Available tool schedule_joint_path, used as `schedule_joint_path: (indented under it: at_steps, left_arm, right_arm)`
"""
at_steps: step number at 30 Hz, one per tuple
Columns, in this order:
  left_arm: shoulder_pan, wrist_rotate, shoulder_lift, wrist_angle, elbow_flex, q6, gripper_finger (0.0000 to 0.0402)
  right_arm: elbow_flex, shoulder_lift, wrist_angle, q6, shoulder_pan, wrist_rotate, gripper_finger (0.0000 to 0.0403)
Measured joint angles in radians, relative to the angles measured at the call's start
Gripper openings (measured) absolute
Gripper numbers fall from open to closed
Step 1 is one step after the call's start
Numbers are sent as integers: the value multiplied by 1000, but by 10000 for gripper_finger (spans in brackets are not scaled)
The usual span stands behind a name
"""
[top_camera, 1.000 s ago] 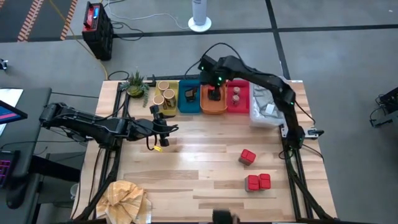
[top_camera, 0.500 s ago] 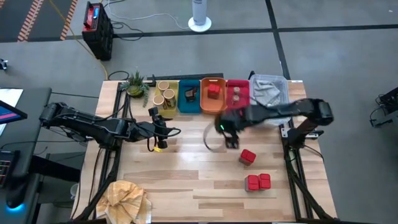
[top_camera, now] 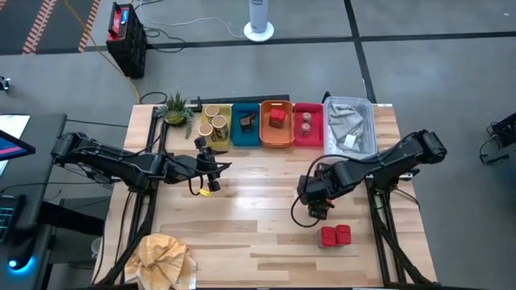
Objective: Sort spices by type
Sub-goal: Put the top red spice can into the orange bin
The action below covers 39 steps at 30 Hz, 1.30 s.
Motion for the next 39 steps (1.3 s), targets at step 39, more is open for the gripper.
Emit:
schedule_joint_path:
  at_steps: [39]
  left_arm:
    - [-21,0,0,-54,0,18,173]
  right_arm:
    - [0,168,-7,112,8,-93,306]
